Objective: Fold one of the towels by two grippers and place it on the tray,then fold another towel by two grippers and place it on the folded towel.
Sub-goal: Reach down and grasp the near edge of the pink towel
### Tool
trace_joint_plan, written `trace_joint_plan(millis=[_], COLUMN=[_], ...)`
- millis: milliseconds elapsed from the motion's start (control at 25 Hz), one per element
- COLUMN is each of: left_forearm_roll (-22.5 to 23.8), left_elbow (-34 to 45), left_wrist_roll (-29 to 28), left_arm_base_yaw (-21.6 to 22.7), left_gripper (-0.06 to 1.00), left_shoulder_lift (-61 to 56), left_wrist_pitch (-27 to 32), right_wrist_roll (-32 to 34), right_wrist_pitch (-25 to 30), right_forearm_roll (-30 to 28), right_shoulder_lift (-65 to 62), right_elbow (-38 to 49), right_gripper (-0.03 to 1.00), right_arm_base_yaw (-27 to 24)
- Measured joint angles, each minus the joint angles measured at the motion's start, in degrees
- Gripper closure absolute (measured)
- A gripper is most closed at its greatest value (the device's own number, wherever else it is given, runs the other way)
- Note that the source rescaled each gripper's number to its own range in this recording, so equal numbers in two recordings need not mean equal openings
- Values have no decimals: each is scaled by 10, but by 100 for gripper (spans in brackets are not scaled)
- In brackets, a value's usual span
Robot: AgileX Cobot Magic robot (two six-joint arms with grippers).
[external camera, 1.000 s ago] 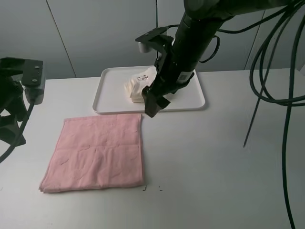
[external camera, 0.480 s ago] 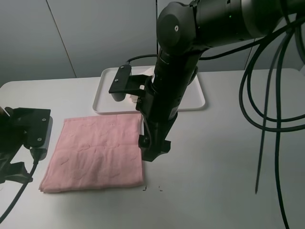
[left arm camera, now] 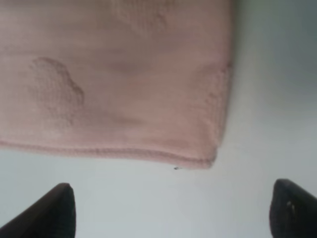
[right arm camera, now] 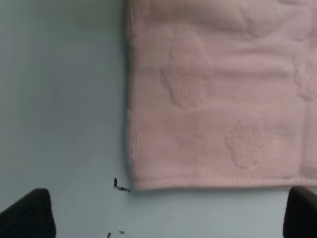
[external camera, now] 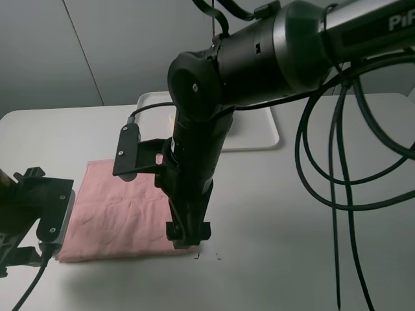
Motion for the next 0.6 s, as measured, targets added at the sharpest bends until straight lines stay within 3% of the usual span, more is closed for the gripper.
trace_joint_plan(millis=[240, 440, 600], left_forearm_roll=[1, 2, 24], left_elbow=[0, 0, 0], left_wrist_roll=[0, 0, -40], left_arm_base_yaw=[-7, -49, -55], left_gripper=[-6, -6, -6], left_shoulder_lift=[41, 74, 101], left_wrist_pitch=[-24, -41, -43], right_wrist_roll=[0, 0, 0], right_wrist_pitch=[-1, -12, -14], right_forearm_roll=[-2, -2, -3], right_shoulder_lift=[34, 44, 47], right_elbow=[0, 0, 0], right_gripper=[-3, -3, -3], right_arm_base_yaw=[18, 28, 31])
